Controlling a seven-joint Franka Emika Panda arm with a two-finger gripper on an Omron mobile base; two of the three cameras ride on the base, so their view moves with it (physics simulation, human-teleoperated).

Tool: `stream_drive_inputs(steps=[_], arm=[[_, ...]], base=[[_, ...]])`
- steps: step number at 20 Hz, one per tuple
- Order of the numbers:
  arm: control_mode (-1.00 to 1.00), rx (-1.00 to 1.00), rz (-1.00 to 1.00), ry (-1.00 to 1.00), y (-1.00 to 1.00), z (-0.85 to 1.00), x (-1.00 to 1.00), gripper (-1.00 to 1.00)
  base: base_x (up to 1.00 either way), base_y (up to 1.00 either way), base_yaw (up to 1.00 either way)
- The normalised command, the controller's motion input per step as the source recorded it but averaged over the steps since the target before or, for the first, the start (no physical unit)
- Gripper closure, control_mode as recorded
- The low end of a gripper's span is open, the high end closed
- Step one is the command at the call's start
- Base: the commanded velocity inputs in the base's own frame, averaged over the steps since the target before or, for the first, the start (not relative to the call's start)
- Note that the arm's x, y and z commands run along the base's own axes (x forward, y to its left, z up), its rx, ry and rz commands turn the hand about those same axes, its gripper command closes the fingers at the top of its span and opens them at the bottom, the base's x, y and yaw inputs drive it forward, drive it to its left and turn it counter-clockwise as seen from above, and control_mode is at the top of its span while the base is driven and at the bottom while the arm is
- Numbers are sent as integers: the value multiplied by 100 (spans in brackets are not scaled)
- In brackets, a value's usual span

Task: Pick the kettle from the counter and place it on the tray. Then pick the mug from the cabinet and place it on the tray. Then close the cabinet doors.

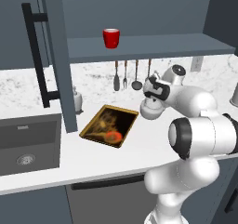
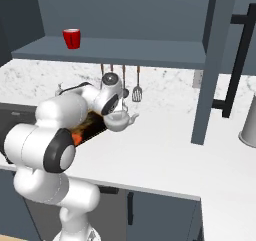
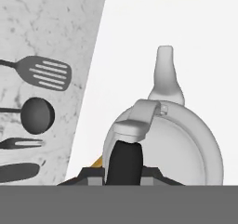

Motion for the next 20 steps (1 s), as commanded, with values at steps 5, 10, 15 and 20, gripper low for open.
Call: stream_drive_inputs(steps=[5,10,15,20], arm=[[-100,0,0,0,51,7,-1,100],[-100,0,0,0,55,9,-2,100],[-100,0,0,0,73,1,-1,100],[-100,0,0,0,75,0,0,100]], base=[[0,0,0],[0,0,0],[0,0,0],[0,0,0]])
